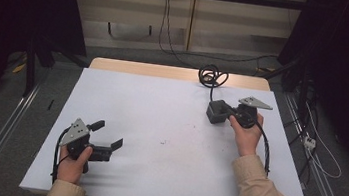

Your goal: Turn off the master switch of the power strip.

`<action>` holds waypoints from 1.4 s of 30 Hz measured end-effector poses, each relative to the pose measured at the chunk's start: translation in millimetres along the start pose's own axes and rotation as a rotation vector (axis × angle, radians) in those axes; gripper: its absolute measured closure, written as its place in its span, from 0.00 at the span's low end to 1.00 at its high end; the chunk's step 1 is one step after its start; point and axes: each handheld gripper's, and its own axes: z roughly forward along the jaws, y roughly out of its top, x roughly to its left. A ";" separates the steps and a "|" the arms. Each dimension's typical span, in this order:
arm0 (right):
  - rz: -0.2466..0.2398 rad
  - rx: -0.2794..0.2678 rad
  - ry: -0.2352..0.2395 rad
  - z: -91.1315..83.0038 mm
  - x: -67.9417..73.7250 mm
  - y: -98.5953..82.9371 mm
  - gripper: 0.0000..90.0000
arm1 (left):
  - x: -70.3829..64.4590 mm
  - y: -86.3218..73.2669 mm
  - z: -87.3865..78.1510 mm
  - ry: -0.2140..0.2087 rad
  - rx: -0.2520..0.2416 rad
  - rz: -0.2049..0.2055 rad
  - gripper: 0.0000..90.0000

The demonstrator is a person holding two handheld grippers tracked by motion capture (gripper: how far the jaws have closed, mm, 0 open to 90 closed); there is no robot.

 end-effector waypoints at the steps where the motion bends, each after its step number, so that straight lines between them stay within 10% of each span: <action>1: 0.002 0.000 0.002 0.3 0.4 0.1 1.00 | -0.3 -0.1 0.1 0.001 0.002 -0.002 0.03; 42: -0.051 0.018 -0.011 5.5 2.9 -2.0 1.00 | -0.6 -1.0 2.3 -0.003 0.014 0.009 0.03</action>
